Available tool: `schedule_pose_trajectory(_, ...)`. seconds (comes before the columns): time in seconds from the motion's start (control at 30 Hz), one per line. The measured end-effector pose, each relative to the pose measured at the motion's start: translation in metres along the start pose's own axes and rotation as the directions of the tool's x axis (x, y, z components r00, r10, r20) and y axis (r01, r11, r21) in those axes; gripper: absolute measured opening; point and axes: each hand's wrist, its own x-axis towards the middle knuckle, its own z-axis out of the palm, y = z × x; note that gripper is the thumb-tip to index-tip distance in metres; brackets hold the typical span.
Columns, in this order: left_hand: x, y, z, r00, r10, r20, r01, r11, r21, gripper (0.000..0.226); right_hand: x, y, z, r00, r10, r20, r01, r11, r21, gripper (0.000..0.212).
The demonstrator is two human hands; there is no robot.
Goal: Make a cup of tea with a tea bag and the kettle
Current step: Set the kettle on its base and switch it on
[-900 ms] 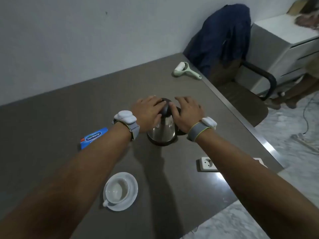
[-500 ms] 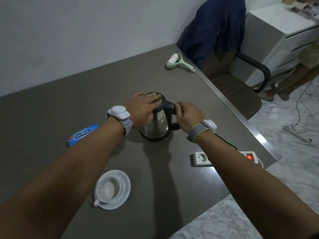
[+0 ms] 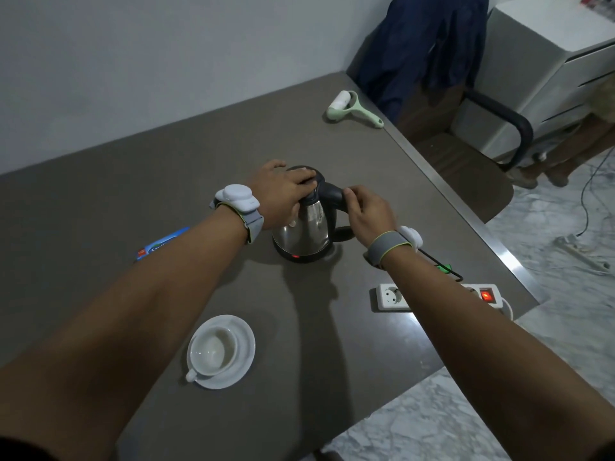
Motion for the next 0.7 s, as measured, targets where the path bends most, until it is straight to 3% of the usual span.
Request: schedule_pose_trajectory(0.7, 0.0002, 0.0019, 0.0015, 1.000, 0.006, -0.015, -0.005, 0.999, 0.037, 0.055, 0.0035, -0.0015, 0.0018, 0.999, 0.024, -0.027, -0.024, 1.000, 0.004, 0.033)
